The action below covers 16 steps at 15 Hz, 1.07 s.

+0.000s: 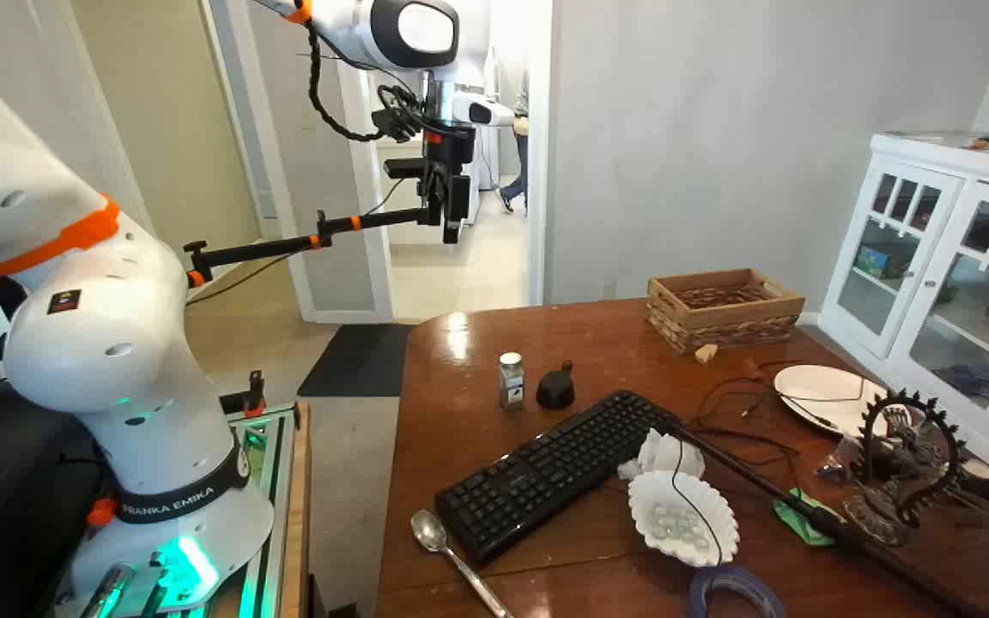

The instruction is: Pick up the lid from the bottle and put it on the table

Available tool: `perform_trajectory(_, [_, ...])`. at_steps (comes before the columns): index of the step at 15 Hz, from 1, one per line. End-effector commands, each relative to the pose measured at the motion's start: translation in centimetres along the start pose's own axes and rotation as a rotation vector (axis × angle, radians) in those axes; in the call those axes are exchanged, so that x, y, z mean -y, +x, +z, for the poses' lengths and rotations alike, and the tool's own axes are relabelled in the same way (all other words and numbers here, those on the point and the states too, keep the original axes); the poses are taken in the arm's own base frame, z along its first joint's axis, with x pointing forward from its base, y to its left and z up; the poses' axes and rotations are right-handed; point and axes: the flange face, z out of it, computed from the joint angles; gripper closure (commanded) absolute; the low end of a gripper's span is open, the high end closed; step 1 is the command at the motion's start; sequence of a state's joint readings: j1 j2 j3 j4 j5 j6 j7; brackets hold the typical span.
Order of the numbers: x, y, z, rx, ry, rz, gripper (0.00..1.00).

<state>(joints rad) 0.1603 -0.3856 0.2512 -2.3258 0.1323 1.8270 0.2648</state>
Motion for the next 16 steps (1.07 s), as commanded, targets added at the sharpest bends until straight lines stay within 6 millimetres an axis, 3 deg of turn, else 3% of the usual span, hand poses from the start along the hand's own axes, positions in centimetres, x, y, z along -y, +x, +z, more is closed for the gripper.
perform_trajectory(1, [0.0, 0.0, 0.0, 0.001, 0.0, 0.0, 0.0])
perform_trajectory(13, [-0.1, 0.1, 0.0, -0.001, 0.001, -0.001, 0.0])
perform_trajectory(16, [-2.9, 0.6, -0.1, -0.031, -0.036, 0.021, 0.0])
